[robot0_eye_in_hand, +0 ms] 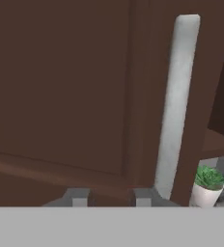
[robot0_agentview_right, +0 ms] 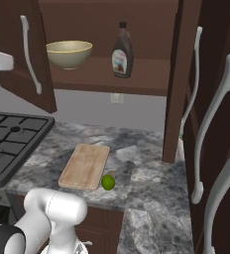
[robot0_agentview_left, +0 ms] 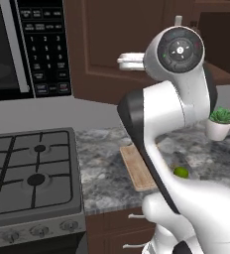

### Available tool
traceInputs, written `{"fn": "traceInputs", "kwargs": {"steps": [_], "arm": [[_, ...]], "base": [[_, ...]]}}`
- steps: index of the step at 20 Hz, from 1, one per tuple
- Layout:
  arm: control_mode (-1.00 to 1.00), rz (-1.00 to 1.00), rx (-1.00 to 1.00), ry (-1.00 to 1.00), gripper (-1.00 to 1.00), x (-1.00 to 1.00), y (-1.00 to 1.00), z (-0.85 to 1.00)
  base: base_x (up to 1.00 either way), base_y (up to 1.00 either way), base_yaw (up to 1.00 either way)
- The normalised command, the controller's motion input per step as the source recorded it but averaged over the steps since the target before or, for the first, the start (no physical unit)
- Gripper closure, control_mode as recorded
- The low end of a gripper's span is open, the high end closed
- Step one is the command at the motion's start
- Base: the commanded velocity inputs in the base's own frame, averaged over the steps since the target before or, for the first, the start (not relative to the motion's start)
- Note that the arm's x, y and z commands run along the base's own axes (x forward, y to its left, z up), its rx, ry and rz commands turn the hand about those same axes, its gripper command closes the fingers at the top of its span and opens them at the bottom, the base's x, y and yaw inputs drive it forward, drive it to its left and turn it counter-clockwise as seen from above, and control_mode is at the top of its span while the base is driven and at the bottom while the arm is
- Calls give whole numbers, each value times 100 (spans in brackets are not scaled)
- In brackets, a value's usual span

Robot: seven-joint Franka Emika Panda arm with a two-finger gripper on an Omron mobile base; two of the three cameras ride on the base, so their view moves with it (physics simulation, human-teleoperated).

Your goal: Open the cabinet. Place the bowl and condiment on the counter. Then place the lime and garlic on the cutting board.

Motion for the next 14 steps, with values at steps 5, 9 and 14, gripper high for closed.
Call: {"fn": "traceInputs", "kwargs": {"steps": [5,9,14], "arm": [[-100,3,4,-2,-100,-22,-49,5],[-100,4,3,-6,-100,-41,-41,1],[-100,4,6,-1,-100,-16,-49,0]], "base": [[0,0,0],[0,0,0],[0,0,0]]}}
